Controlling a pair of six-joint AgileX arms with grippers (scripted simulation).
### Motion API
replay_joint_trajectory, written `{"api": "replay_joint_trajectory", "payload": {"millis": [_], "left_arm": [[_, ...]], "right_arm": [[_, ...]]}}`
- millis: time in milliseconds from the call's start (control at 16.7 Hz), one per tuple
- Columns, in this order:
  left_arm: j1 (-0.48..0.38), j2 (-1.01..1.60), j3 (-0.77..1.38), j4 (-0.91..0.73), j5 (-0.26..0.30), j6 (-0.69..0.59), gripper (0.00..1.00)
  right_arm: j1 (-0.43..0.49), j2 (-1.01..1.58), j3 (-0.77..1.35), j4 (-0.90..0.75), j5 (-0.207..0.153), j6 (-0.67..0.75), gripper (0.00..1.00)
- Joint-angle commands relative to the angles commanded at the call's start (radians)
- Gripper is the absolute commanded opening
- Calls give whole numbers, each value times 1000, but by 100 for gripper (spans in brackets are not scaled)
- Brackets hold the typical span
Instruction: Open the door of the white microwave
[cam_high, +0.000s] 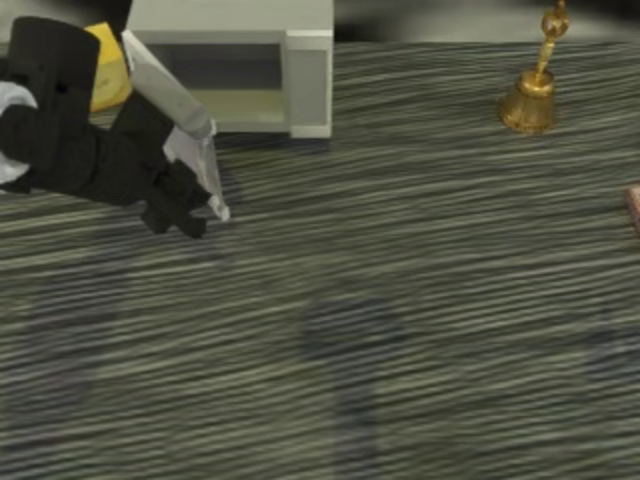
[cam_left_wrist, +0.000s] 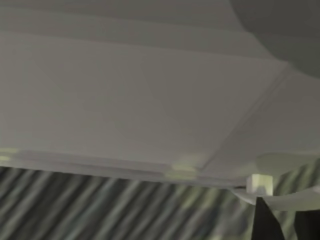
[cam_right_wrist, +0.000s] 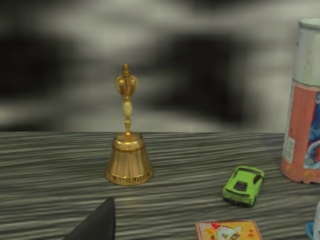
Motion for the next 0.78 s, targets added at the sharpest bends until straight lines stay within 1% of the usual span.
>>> {"api": "replay_joint_trajectory", "payload": {"millis": [420, 540, 780], "left_arm": [[0, 0, 0, 0, 0, 0, 0], [-4, 0, -5, -3, 7, -1, 0], [16, 1, 4, -23, 29, 44, 0]], "right_arm": [[0, 0, 0, 0, 0, 0, 100], [0, 0, 0, 0, 0, 0, 100], [0, 0, 0, 0, 0, 0, 100]]}}
